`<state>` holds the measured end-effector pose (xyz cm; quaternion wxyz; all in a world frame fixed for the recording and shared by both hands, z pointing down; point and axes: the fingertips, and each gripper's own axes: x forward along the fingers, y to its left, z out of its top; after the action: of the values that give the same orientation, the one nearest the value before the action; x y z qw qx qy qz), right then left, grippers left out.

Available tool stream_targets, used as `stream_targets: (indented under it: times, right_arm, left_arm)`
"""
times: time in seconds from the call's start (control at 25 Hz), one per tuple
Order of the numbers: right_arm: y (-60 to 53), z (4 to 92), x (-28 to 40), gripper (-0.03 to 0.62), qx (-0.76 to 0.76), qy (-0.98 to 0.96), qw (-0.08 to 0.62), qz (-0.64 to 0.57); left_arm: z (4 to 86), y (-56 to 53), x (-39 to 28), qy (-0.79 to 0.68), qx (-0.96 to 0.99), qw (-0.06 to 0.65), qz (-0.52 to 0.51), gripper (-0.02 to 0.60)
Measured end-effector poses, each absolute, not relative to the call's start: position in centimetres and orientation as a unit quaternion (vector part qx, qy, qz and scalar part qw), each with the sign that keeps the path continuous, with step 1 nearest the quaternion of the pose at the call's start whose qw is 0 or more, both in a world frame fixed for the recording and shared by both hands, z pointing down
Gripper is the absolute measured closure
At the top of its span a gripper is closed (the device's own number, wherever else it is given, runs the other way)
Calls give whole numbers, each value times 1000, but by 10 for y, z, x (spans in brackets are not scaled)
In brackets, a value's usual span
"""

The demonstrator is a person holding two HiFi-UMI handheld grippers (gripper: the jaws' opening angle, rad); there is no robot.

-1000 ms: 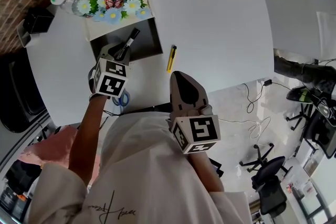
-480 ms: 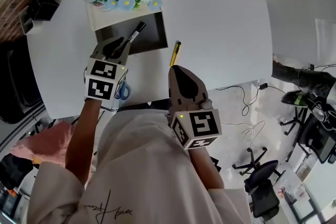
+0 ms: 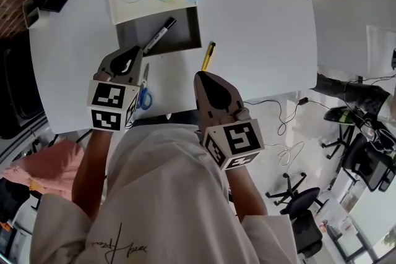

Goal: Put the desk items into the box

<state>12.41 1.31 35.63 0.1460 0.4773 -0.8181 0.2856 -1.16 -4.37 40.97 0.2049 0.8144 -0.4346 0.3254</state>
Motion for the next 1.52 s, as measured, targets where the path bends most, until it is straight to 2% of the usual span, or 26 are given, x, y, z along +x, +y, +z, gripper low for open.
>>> stream_targets:
  times: [0.4,0.96,1.52]
  right_arm:
    - [23,345,113,569,453,-837,155,265]
    - [44,334,90,569,454,-840,149,258]
    - [55,345,83,569,467,-825,153,278]
  left_arm:
    - [384,-24,-29,-447,823,201,287,575]
    - [361,14,-48,-445,832,239,229,577]
    - [377,39,-61,-432,829,267,235,577]
